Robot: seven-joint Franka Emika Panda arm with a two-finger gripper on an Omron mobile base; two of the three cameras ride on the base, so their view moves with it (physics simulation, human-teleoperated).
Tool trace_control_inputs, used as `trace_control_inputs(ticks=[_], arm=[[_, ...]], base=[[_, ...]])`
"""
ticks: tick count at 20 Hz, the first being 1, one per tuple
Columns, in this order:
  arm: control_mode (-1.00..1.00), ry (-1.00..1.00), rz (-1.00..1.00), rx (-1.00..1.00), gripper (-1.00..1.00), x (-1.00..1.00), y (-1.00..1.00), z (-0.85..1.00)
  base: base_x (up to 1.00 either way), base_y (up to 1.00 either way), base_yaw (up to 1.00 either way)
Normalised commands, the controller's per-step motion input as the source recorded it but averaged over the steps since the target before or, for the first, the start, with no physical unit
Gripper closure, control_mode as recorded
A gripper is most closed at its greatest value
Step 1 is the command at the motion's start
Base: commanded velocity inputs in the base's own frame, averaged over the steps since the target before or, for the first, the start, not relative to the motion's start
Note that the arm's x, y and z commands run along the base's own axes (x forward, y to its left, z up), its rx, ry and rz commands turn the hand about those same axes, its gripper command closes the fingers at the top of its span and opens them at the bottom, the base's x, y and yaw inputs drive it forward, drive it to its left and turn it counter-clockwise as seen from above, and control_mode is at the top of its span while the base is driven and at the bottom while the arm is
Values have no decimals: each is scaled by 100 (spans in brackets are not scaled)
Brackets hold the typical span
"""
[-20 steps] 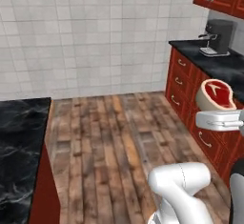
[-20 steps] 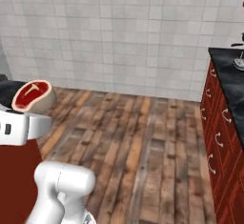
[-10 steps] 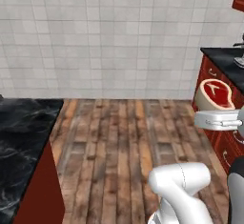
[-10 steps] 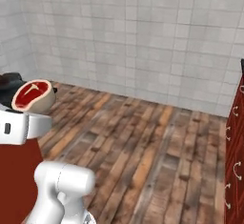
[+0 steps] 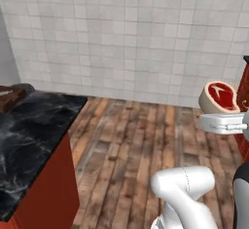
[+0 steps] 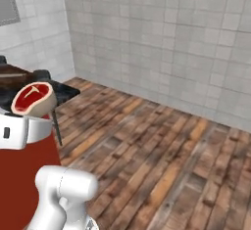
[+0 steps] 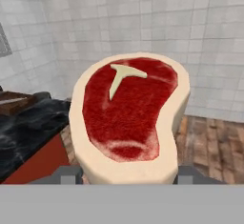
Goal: Gather the onion and potato from the fridge and place them on a tray on the dining counter. Then gather the steak and fish from the fridge and place them on the other tray.
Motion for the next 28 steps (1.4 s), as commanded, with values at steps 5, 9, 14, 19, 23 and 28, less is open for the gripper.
trace_control_inputs(ticks=[5, 9, 14, 19, 23, 28], arm=[[100, 0, 0, 0, 100, 0, 0, 0], [100, 0, 0, 0, 100, 0, 0, 0], [100, 0, 0, 0, 100, 0, 0, 0], [100, 0, 0, 0, 100, 0, 0, 0], [100, 0, 0, 0, 100, 0, 0, 0], [100, 0, 0, 0, 100, 0, 0, 0]], base=[[38, -44, 37], [30, -44, 38], [26, -43, 39], [23, -46, 40], [25, -44, 40], [25, -38, 39]])
